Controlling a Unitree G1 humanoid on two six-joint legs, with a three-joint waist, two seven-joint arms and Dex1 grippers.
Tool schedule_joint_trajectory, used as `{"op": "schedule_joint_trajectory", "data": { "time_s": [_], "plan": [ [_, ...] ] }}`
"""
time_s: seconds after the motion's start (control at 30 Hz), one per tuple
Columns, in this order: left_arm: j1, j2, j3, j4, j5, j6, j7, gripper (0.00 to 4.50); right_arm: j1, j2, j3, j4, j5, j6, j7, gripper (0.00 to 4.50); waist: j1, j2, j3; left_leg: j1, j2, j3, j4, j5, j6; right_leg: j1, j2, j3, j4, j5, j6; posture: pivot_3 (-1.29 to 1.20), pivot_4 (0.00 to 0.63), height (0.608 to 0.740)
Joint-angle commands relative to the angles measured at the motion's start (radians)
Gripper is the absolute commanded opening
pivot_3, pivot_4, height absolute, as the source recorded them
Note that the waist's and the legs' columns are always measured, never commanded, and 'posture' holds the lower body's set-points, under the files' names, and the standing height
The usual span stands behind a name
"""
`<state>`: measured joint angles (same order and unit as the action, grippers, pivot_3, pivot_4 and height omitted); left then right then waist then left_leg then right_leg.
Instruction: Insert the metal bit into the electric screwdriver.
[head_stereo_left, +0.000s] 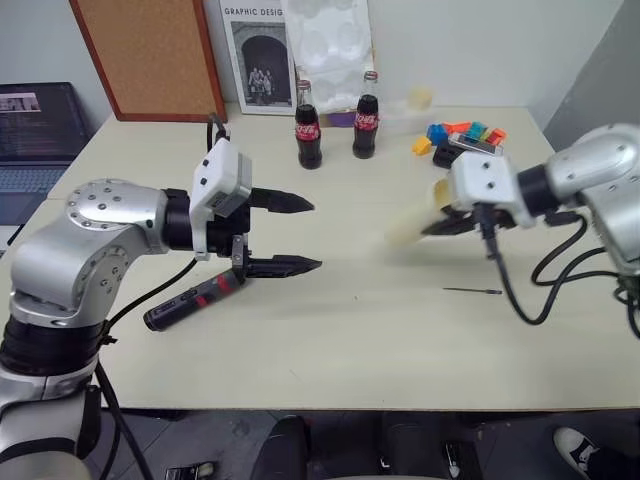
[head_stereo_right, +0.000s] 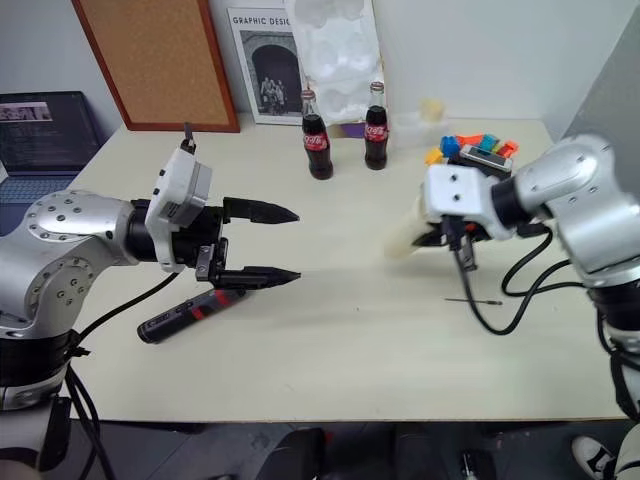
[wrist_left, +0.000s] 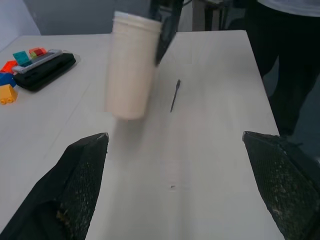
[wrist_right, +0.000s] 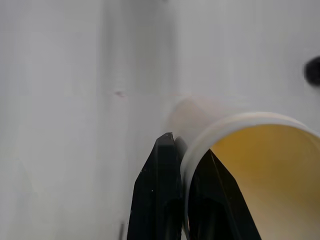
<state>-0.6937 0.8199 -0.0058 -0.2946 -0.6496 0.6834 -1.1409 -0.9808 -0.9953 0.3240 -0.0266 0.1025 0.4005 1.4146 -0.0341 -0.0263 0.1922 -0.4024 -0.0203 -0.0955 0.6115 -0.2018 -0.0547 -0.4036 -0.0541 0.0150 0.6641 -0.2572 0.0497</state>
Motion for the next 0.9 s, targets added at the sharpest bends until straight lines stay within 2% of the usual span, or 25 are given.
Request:
{"op": "schedule_joint_trajectory", "data": {
  "time_s": [0.03,0.13,0.27,0.37,0.63,0.83,0.9],
  "plan": [
    [-0.068,-0.106,-0.040,0.036,0.050,-0.066,0.076,4.50,-0.099,-0.025,0.045,0.366,-0.183,-0.331,-0.013,0.02,0.000,0.000,0.000,0.000,0.000,0.001,0.000,0.000,0.000,0.000,0.000,0.001,0.000,0.000,0.000,0.00,0.150,0.740],
    [-0.096,-0.162,-0.062,0.071,0.091,-0.097,0.103,4.50,-0.177,0.027,0.076,0.620,-0.264,-0.472,-0.059,0.02,-0.002,-0.001,0.001,0.000,0.000,0.003,0.001,0.000,0.000,0.000,0.000,0.002,0.000,0.002,0.001,0.00,0.150,0.740],
    [-0.108,-0.210,-0.089,0.101,0.123,-0.138,0.100,4.50,-0.326,0.132,0.164,1.068,-0.447,-0.668,-0.254,0.02,-0.023,-0.001,0.001,0.001,0.000,0.006,0.000,0.000,-0.001,-0.001,0.000,0.005,-0.001,0.005,-0.004,0.00,0.150,0.740],
    [-0.095,-0.220,-0.090,0.087,0.125,-0.136,0.103,4.50,-0.388,0.181,0.212,1.231,-0.549,-0.724,-0.386,0.02,-0.027,-0.001,0.001,0.001,0.000,0.008,-0.001,0.000,-0.001,-0.002,0.000,0.007,0.000,0.005,-0.004,0.00,0.150,0.740],
    [-0.065,-0.204,-0.060,0.067,0.129,-0.133,0.130,4.50,-0.412,0.246,0.230,1.364,-0.659,-0.726,-0.582,0.02,-0.023,-0.001,0.001,0.001,0.000,0.008,-0.001,0.000,-0.001,-0.003,-0.001,0.008,-0.001,0.005,-0.004,0.00,0.150,0.740],
    [-0.056,-0.187,-0.049,0.052,0.120,-0.125,0.134,4.50,-0.415,0.255,0.210,1.375,-0.669,-0.736,-0.573,0.02,-0.024,0.000,0.001,0.001,0.000,0.008,-0.001,0.000,-0.001,-0.003,0.000,0.008,0.000,0.005,-0.004,0.00,0.150,0.740],
    [-0.059,-0.188,-0.049,0.055,0.121,-0.126,0.137,4.50,-0.419,0.254,0.206,1.374,-0.672,-0.741,-0.576,0.52,-0.024,0.000,0.001,0.001,0.000,0.009,-0.001,0.000,-0.001,-0.003,0.000,0.009,0.000,0.005,-0.004,0.00,0.150,0.740]
  ]
}}
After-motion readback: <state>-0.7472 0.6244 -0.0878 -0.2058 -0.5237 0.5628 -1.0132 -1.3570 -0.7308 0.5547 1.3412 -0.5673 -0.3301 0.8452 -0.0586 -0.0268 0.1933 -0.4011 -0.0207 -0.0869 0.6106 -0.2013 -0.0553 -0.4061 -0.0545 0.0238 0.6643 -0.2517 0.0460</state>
